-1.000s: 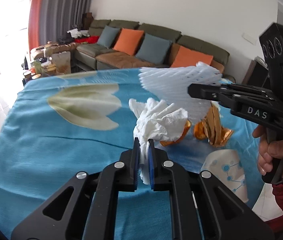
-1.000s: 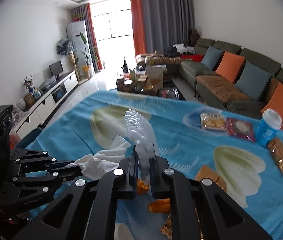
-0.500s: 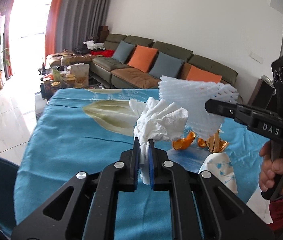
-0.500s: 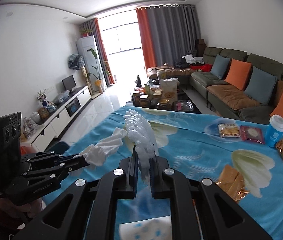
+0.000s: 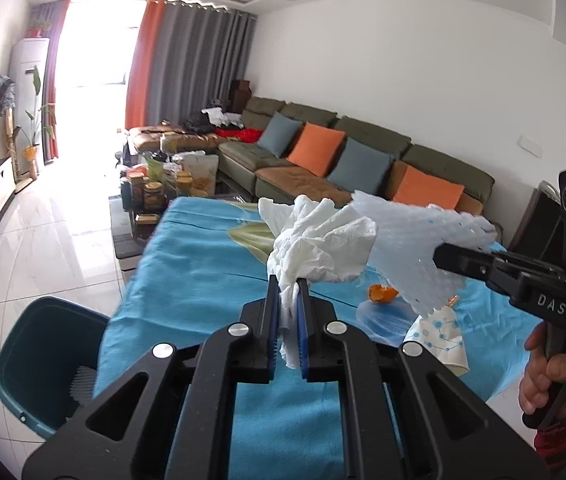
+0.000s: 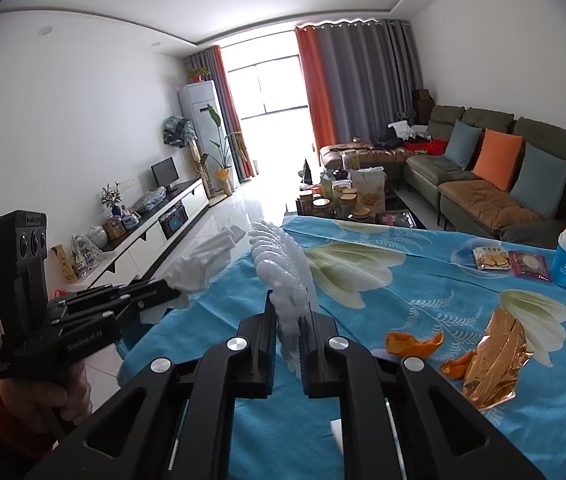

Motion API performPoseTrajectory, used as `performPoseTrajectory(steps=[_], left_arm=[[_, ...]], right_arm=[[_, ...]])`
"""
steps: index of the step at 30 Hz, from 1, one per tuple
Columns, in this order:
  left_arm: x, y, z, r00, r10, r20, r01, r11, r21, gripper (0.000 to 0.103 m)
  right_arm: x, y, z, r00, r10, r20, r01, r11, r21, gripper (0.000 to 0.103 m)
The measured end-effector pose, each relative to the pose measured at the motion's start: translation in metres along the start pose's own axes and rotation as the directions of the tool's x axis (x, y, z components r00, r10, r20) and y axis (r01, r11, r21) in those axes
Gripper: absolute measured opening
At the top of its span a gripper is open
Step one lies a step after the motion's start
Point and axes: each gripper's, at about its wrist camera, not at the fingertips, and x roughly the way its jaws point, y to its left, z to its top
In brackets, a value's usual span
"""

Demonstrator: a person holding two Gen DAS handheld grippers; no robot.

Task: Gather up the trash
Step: 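Carry the tissue and foam net over the teal bin with both tools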

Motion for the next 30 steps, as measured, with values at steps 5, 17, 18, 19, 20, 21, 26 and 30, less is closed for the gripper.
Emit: performPoseTrajectory(steps=[5,17,18,19,20,21,26,30], left_arm=[[-0.026,0.002,-0.001,0.999,0.019,0.033,-0.019,1.0,-0.002,0.008],[-0.093,0.029,-0.014,0.983,0.15,0.104,-0.145,0.988,-0.058,0.008],[-0.101,0.034,-0.016,0.979,0.171,0.116,-0.163,0.984,-0.069,0.008],[-0.107,0.037,-0.017,0.976,0.183,0.121,-0.175,0.982,-0.075,0.008],[-0.111,0.04,-0.018,0.973,0.195,0.124,-0.186,0.979,-0.079,0.008],[-0.116,0.045,-0.02,0.968,0.218,0.126,-0.208,0.974,-0.086,0.008],[-0.132,0.064,-0.024,0.951,0.283,0.128,-0.269,0.956,-0.116,0.008],[-0.138,0.085,-0.027,0.928,0.352,0.119,-0.336,0.932,-0.136,0.008]], right_arm=[[-0.009,0.015,-0.006,1.0,0.012,0.012,-0.012,1.0,-0.009,0.008],[-0.007,0.072,-0.011,0.996,0.087,0.016,-0.084,0.99,-0.117,0.008],[-0.004,0.077,-0.01,0.996,0.093,0.015,-0.091,0.988,-0.129,0.008],[-0.002,0.081,-0.01,0.995,0.098,0.012,-0.096,0.986,-0.137,0.008],[0.002,0.086,-0.008,0.994,0.106,0.009,-0.104,0.984,-0.148,0.008],[0.005,0.089,-0.008,0.994,0.113,0.006,-0.111,0.982,-0.155,0.008],[0.025,0.108,0.0,0.987,0.161,-0.018,-0.161,0.968,-0.19,0.008],[0.047,0.124,0.007,0.979,0.196,-0.05,-0.202,0.955,-0.218,0.008]])
